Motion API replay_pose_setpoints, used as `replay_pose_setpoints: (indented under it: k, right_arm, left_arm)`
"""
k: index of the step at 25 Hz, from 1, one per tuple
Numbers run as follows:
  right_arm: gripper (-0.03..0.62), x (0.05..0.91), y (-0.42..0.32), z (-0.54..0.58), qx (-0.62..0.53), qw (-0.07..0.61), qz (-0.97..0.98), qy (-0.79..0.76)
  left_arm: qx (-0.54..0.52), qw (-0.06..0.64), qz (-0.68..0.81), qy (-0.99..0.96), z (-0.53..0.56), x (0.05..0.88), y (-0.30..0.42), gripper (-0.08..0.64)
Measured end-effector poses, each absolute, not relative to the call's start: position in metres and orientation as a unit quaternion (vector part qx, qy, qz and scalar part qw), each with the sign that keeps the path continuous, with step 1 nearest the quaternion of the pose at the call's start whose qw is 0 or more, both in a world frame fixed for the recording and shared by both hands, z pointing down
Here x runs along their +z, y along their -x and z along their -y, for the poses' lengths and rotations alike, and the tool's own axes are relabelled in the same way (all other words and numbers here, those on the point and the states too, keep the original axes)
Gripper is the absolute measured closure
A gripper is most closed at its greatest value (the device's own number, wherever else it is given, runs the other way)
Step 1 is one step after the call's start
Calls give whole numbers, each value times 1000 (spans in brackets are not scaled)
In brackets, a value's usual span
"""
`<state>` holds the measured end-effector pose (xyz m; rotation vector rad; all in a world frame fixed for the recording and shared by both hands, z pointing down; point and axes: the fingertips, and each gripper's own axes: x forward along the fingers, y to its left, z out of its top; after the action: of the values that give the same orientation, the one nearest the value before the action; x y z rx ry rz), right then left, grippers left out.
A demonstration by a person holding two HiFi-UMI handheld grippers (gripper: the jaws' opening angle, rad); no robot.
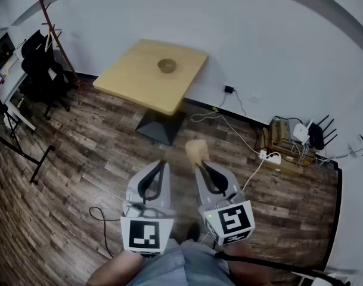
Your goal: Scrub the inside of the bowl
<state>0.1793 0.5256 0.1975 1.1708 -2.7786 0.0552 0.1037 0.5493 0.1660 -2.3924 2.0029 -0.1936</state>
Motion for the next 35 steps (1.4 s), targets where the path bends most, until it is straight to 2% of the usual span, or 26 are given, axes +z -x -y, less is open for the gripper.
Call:
replay_pose_setpoints:
  k: [19, 27, 35]
  right_arm:
    - [565, 208, -231, -515, 39, 53, 925, -374]
    - [565, 232, -214, -488, 63, 68, 924, -372]
    - [565, 238, -152, -400, 67, 81, 925, -365]
  left_arm:
    - [-69, 1, -648, 758, -540, 178, -154, 539]
    - [-73, -26, -659, 748, -510, 200, -126, 539]
    - [-63, -38, -664, 744, -425, 209, -61, 540]
